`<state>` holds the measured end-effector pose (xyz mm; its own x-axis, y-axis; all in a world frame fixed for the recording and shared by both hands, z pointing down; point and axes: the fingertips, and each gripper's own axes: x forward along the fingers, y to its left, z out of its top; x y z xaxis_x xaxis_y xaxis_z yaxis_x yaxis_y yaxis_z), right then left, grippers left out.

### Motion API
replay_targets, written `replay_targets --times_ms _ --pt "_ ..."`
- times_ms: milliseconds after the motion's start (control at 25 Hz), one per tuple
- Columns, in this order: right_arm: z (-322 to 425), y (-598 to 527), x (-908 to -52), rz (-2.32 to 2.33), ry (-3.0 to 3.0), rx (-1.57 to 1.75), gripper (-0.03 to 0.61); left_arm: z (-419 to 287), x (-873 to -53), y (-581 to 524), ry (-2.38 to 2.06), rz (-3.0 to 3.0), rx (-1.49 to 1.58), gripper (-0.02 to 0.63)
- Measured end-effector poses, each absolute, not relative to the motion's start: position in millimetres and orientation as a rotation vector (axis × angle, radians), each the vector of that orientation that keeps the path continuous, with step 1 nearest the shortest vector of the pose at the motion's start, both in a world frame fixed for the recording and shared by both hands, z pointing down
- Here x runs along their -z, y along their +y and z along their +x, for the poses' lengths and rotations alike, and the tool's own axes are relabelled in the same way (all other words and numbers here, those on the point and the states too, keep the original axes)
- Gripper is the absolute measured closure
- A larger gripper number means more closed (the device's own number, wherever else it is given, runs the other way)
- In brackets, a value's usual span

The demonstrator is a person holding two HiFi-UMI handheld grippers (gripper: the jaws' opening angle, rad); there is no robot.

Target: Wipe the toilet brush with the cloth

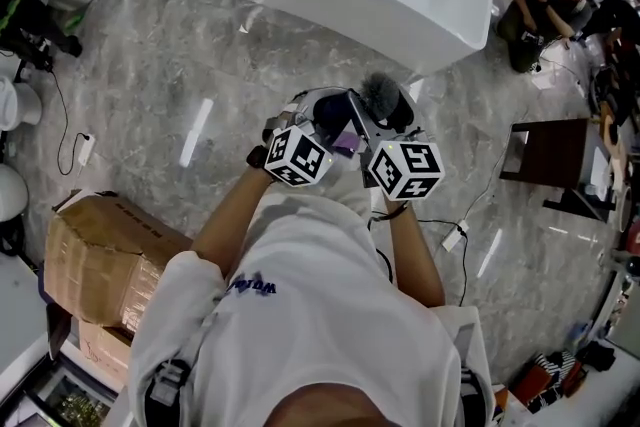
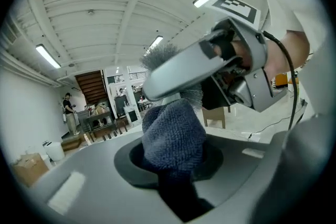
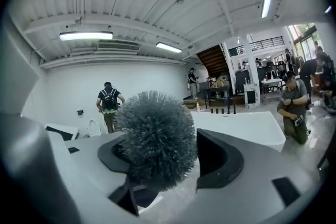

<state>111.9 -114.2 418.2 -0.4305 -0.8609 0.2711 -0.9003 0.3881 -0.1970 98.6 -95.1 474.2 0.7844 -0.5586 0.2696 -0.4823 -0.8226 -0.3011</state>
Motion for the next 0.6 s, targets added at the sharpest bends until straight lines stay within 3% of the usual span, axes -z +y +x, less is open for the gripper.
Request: replay_targets --times_ms 80,600 --pt "114.6 -115.2 -420.0 1.601 -2.495 -0.467 0.311 99.0 -473.7 -94.1 0.817 -2.747 0.525 0.528" --pt "144.8 -113.2 -404.8 1.683 -2.581 -0.647 0.348 79.4 -490.2 -99.3 0.823 -2.545 0.636 0.508"
